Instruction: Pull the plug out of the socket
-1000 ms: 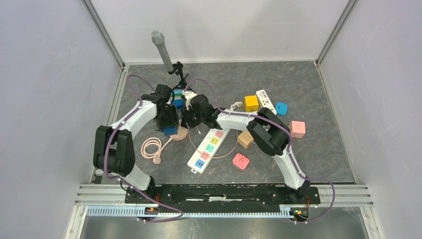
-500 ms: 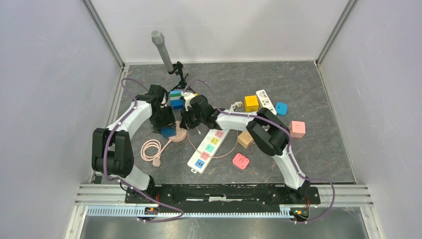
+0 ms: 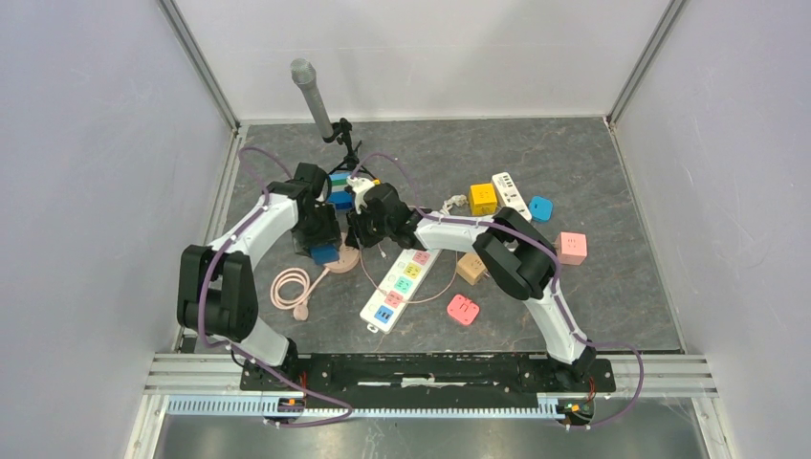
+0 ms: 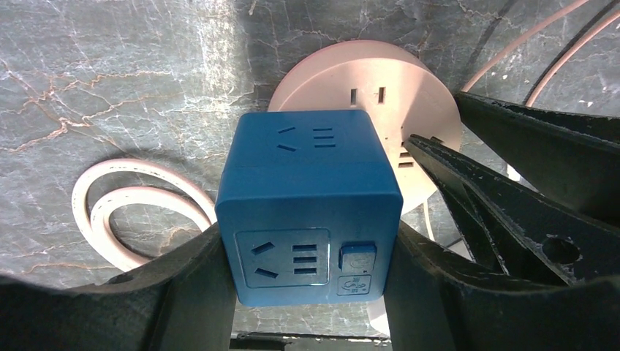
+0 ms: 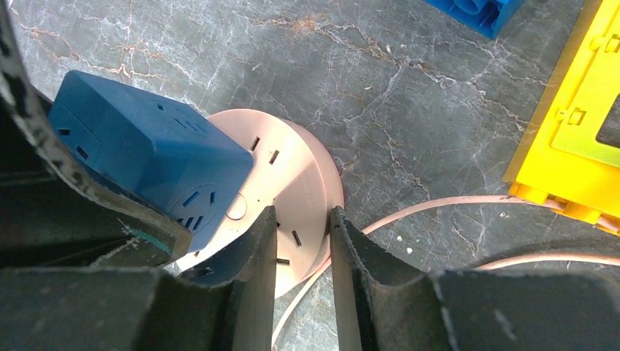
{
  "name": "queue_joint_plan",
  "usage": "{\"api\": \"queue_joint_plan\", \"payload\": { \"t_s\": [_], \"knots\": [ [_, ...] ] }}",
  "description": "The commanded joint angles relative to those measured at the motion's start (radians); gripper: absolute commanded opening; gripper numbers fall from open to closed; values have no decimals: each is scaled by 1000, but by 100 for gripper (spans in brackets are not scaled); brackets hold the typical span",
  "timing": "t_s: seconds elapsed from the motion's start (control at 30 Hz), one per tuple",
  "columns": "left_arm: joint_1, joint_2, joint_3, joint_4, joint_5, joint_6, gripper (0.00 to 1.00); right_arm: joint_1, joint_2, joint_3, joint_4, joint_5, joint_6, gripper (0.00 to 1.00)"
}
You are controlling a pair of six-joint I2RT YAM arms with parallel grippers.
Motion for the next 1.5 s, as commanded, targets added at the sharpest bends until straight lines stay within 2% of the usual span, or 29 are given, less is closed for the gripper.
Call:
{"api": "queue_joint_plan", "payload": {
  "t_s": [0.0,0.2,0.4,0.6,0.73,0.87,1.0,1.17,1.47],
  "knots": [
    [50,-89,102,66,261,30,2,65,161,-109,-327,42,-75,34],
    [84,-113,78,164,385,-74,2,64,164,-98,-326,39,-77,34],
    [-7,-36,55,178,243,-80,2,67,183,-73,-339,37,-85,33],
    [-48,32,110,144,160,-86,2,72,191,-78,-344,40,-87,33],
    [-37,19,155,103,205,-49,2,72,190,-89,-342,42,-95,32],
    [44,-48,150,98,362,-21,2,73,185,-105,-334,43,-111,32],
    [94,-108,138,127,447,-15,2,74,177,-117,-326,48,-124,32],
    [67,-161,54,258,357,-79,2,77,178,-106,-326,53,-123,33],
    [102,-185,82,107,130,-1,2,70,133,-130,-278,37,-85,34]
  ]
}}
